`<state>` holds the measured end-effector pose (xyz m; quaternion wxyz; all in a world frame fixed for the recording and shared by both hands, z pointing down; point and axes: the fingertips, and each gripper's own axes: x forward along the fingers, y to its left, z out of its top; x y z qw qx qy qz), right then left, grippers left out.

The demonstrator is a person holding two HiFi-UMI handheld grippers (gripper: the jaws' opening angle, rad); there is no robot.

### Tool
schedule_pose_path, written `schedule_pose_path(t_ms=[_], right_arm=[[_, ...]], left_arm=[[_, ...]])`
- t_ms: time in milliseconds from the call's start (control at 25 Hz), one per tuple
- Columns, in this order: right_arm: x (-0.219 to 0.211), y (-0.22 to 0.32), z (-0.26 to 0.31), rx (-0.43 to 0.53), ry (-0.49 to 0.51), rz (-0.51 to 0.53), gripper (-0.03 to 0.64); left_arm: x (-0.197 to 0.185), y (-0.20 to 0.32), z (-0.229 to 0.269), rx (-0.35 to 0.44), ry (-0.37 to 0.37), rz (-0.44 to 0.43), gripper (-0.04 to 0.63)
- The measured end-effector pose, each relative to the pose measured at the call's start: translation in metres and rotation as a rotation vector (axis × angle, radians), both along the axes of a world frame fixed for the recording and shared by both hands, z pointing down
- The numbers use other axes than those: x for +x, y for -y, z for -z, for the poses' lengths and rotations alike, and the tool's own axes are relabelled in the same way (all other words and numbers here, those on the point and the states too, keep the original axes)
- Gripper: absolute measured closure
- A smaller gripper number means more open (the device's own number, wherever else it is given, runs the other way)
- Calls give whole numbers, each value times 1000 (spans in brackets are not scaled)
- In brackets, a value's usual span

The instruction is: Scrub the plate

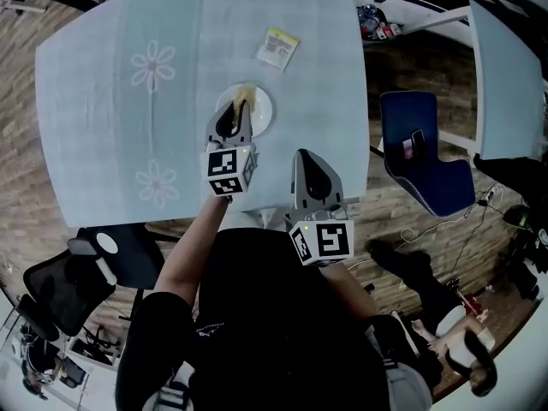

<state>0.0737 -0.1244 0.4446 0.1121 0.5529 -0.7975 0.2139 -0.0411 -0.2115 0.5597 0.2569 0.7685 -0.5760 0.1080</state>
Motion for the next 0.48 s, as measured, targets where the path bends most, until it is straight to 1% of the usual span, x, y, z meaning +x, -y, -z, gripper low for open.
schedule_pose_path(t_ms=[480], right_arm=[[3,10,-9,-31,-6,-13,608]], left_arm=[[11,23,-58,-125,22,-23,528]])
